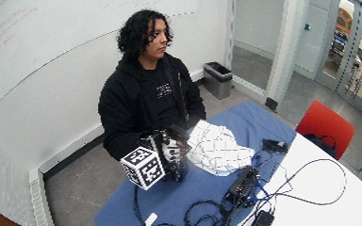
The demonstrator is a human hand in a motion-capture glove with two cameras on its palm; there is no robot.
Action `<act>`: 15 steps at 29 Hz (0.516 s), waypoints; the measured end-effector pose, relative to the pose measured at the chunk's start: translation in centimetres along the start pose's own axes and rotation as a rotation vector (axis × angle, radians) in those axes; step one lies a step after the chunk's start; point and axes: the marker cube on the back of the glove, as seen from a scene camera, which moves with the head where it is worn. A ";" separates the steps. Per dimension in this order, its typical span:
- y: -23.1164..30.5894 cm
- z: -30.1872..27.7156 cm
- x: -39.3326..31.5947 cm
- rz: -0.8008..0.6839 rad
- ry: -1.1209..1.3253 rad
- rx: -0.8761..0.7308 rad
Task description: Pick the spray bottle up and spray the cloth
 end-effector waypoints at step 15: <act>-5.5 8.1 -4.9 0.479 0.226 -0.737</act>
